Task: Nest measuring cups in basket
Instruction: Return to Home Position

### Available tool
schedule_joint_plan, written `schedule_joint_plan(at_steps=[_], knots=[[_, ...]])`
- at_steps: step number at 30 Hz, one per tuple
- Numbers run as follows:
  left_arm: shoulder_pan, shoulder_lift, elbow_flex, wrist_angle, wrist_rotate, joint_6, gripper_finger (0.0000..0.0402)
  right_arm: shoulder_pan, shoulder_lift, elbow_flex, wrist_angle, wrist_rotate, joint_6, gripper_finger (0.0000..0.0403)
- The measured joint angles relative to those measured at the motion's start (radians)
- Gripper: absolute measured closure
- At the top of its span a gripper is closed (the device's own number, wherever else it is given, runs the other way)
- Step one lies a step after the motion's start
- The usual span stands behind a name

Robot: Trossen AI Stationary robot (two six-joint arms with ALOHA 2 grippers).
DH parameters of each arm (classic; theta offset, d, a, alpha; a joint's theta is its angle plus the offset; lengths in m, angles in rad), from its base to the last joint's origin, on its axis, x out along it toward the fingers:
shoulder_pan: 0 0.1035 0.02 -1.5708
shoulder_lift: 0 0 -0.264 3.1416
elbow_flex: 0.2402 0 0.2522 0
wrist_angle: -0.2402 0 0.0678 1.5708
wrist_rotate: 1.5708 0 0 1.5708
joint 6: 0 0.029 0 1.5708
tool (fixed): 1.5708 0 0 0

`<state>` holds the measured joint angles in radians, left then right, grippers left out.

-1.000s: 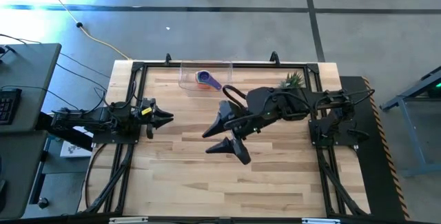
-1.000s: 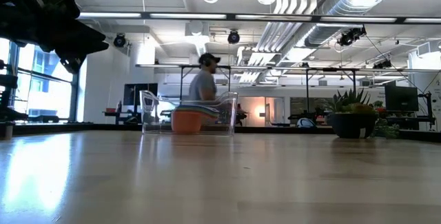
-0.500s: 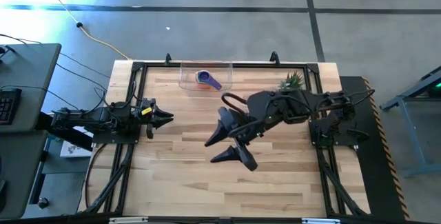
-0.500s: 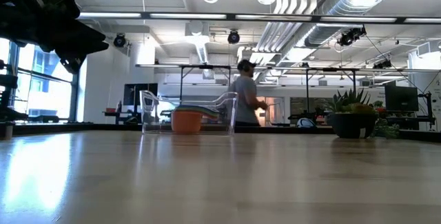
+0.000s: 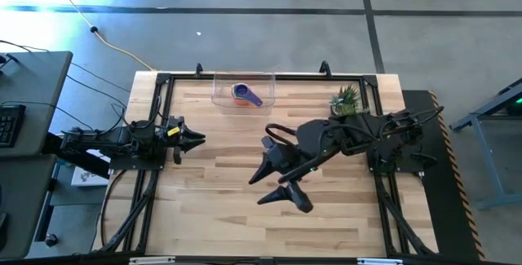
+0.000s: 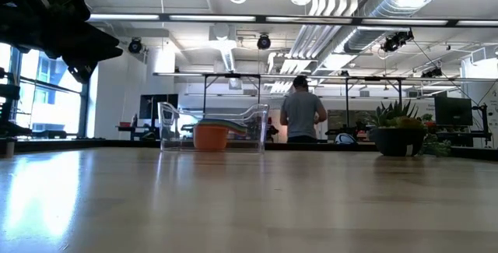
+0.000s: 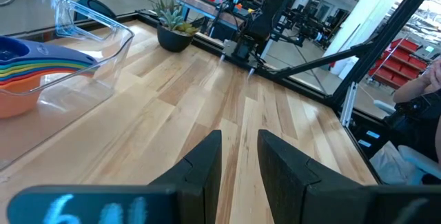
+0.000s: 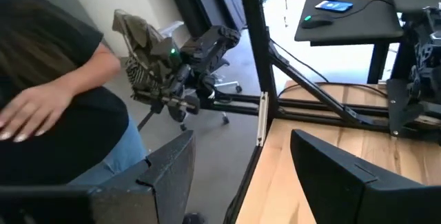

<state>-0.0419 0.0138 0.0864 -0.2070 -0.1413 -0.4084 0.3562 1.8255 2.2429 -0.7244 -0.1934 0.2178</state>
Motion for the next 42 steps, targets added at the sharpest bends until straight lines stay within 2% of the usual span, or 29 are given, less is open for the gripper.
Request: schedule_joint_plan(at_steps=[9,13,15,23,29,42], knots=[[0.0,0.0,0.0,0.0,0.0,0.0,0.0316,-0.01,-0.083,0.0,-0.085,-0.033,-0.075,0.0174],[0.0,0.0,0.0,0.0,0.0,0.0,0.0316,-0.021,-0.142,0.001,-0.11,-0.097,-0.153,0.0174],[0.0,0.0,0.0,0.0,0.0,0.0,0.0316,-0.034,-0.167,0.002,-0.125,-0.13,-0.18,0.0174],[0.0,0.0,0.0,0.0,0.0,0.0,0.0316,-0.112,-0.236,0.002,-0.237,-0.139,-0.198,0.0174],[0.0,0.0,0.0,0.0,0.0,0.0,0.0316,-0.19,-0.264,0.002,-0.267,-0.297,-0.245,0.0174],[0.0,0.0,0.0,0.0,0.0,0.0,0.0316,-0.272,-0.279,0.001,-0.289,-0.289,-0.244,0.0174]])
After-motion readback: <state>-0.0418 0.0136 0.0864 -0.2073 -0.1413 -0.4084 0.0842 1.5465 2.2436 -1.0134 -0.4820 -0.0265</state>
